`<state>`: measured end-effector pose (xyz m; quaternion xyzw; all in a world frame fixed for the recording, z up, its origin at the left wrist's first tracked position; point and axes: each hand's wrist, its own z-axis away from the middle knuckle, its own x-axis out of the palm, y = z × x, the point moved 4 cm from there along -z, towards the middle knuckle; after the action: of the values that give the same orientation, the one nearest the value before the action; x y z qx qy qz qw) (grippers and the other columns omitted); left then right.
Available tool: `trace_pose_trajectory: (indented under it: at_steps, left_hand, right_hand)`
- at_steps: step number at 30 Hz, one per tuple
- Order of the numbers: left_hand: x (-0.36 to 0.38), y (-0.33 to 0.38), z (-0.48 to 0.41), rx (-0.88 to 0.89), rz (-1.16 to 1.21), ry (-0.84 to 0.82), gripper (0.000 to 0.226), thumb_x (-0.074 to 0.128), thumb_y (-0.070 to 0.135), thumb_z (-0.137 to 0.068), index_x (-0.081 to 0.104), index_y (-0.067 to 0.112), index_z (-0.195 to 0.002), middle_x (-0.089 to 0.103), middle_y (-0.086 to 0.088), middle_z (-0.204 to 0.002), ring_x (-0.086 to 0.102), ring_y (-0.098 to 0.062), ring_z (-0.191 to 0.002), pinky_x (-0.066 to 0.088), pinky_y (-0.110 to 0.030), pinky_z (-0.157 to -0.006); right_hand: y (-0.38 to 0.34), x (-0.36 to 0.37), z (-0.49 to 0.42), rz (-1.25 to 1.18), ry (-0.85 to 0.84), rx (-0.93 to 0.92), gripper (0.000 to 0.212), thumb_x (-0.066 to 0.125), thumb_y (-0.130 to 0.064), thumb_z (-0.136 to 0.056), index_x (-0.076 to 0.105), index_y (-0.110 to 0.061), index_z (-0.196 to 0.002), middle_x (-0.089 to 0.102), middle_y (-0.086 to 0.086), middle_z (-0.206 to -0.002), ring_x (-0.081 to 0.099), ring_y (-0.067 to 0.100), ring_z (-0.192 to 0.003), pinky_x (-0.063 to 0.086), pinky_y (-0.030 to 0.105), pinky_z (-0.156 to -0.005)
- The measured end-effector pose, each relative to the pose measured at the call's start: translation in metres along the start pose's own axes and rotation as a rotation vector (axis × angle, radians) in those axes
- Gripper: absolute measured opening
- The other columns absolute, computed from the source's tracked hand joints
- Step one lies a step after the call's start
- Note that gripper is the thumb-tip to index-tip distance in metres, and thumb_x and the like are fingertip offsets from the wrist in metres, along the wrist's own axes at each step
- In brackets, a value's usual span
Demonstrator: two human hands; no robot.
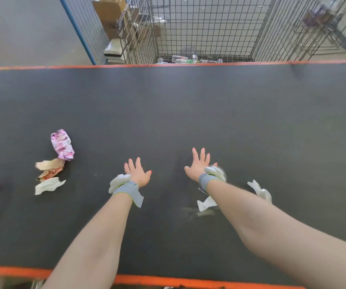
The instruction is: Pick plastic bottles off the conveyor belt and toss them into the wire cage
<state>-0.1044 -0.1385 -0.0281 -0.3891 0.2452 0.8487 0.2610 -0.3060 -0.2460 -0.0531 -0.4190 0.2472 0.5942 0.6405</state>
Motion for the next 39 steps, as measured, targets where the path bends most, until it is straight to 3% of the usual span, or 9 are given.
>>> trace_pose_trajectory:
  at_steps: [7,13,18,23,26,29,31,34,39]
  left_hand:
    - [-0.030,-0.062,0.005,-0.149,-0.028,0.140,0.085,0.054,0.036,-0.094,-0.005,0.022,-0.154,-0.020,-0.006,-0.159,-0.018,-0.030,-0.147,0.008,-0.058,-0.117]
    - [-0.038,-0.111,0.009,-0.251,-0.078,0.130,0.089,0.054,0.051,-0.091,-0.007,0.031,-0.153,-0.025,-0.005,-0.157,-0.014,-0.038,-0.146,0.011,-0.061,-0.116]
    - [-0.011,-0.118,-0.001,-0.212,-0.110,-0.093,0.090,0.053,0.051,-0.090,-0.012,0.039,-0.151,-0.027,-0.006,-0.157,-0.016,-0.041,-0.145,0.004,-0.060,-0.116]
    - [0.008,-0.110,-0.005,-0.047,-0.332,0.100,0.079,0.037,0.057,-0.095,-0.011,0.032,-0.152,-0.022,-0.002,-0.159,-0.023,-0.029,-0.146,-0.003,-0.070,-0.108]
    - [-0.010,-0.113,-0.003,-0.146,-0.271,0.192,0.080,0.041,0.053,-0.095,-0.010,0.031,-0.152,-0.025,-0.003,-0.158,-0.021,-0.030,-0.146,0.004,-0.070,-0.109]
    - [-0.022,-0.123,0.002,-0.284,-0.174,0.220,0.091,0.055,0.043,-0.093,-0.013,0.031,-0.152,-0.026,-0.009,-0.157,-0.014,-0.036,-0.146,0.015,-0.068,-0.109]
    - [-0.022,-0.124,0.004,-0.340,0.012,0.195,0.094,0.060,0.031,-0.093,-0.015,0.033,-0.151,-0.019,-0.016,-0.157,0.006,-0.041,-0.145,0.021,-0.059,-0.113]
    - [-0.020,-0.101,-0.003,-0.324,0.257,0.121,0.095,0.059,0.021,-0.094,-0.016,0.038,-0.150,0.017,-0.022,-0.144,0.045,-0.041,-0.120,0.030,-0.049,-0.110]
    - [-0.035,-0.047,-0.028,-0.185,0.426,0.090,0.096,0.060,0.025,-0.093,-0.015,0.045,-0.148,0.027,-0.015,-0.137,0.043,-0.043,-0.121,0.033,-0.054,-0.107]
  right_hand:
    - [-0.069,0.023,0.018,-0.061,-0.175,-0.232,0.085,0.053,-0.030,-0.093,-0.006,-0.034,-0.154,-0.018,0.002,-0.161,-0.005,0.029,-0.150,0.014,0.046,-0.119]
    - [-0.104,0.037,0.028,-0.062,-0.268,-0.343,0.085,0.054,-0.033,-0.095,-0.007,-0.038,-0.153,-0.019,-0.001,-0.161,0.001,0.029,-0.149,0.019,0.048,-0.118]
    - [-0.127,0.039,0.023,-0.029,-0.262,-0.427,0.085,0.056,-0.038,-0.095,-0.006,-0.037,-0.154,-0.019,-0.001,-0.161,-0.002,0.027,-0.150,0.013,0.048,-0.120]
    - [-0.142,0.036,0.011,0.044,-0.214,-0.500,0.082,0.052,-0.045,-0.095,-0.005,-0.036,-0.154,-0.018,-0.003,-0.161,-0.012,0.022,-0.149,0.003,0.052,-0.120]
    - [-0.142,0.037,0.004,0.179,-0.243,-0.487,0.075,0.047,-0.047,-0.096,0.005,-0.029,-0.156,-0.007,0.001,-0.163,-0.009,0.028,-0.149,0.001,0.051,-0.120]
    - [-0.132,0.036,0.002,0.430,-0.246,-0.440,0.052,0.044,-0.036,-0.095,0.034,-0.021,-0.144,0.025,0.010,-0.150,0.015,0.041,-0.142,0.007,0.053,-0.113]
    - [-0.124,0.025,-0.009,0.370,-0.163,-0.356,0.056,0.048,-0.032,-0.093,0.032,-0.024,-0.145,0.010,0.006,-0.158,0.012,0.040,-0.143,0.017,0.054,-0.112]
    - [-0.121,0.000,-0.025,0.242,-0.092,-0.276,0.071,0.051,-0.027,-0.091,0.016,-0.026,-0.153,-0.012,0.002,-0.161,0.000,0.033,-0.149,0.020,0.054,-0.114]
    - [-0.121,-0.018,-0.053,0.237,-0.107,-0.283,0.078,0.051,-0.027,-0.089,0.007,-0.030,-0.154,-0.018,0.003,-0.161,-0.013,0.027,-0.149,0.009,0.056,-0.118]
